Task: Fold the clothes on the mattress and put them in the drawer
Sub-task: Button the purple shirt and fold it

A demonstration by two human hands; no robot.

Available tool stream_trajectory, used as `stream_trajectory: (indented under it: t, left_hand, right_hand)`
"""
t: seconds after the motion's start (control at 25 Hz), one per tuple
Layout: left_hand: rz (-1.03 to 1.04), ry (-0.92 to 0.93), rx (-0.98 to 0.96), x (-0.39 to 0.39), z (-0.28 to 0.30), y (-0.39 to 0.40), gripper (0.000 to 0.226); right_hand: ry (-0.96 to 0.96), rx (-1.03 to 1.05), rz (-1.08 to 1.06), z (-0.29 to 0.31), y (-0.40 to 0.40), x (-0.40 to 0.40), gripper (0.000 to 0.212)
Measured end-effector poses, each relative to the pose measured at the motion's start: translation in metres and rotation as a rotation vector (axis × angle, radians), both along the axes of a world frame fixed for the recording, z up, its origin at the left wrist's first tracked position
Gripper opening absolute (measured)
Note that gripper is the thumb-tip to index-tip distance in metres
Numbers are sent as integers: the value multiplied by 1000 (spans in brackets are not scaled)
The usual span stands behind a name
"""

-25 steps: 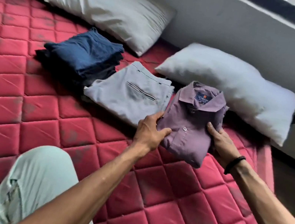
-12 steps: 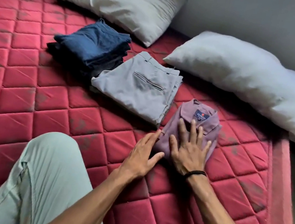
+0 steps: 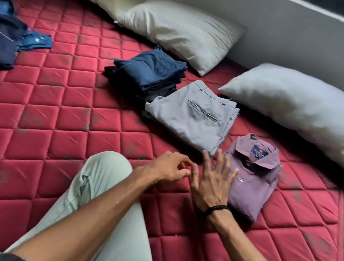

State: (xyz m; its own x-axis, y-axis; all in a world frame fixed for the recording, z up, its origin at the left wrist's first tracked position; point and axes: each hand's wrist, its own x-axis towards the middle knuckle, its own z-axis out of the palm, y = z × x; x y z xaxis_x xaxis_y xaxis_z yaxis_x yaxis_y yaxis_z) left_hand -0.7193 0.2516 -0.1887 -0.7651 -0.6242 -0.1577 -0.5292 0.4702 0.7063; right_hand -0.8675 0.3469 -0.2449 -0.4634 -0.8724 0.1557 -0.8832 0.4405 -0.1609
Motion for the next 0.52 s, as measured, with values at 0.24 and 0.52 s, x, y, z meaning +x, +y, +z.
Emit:
stream_trajectory:
  t: [0.24,0.52]
  left_hand:
    - [273,91,-207,125,52,-43,30]
    - [840,148,-113,348,6,-54,30]
  right_hand:
    - [-54,-185,411,38,-84,121,54]
    - [129,360,1079,51,-171,318,52]
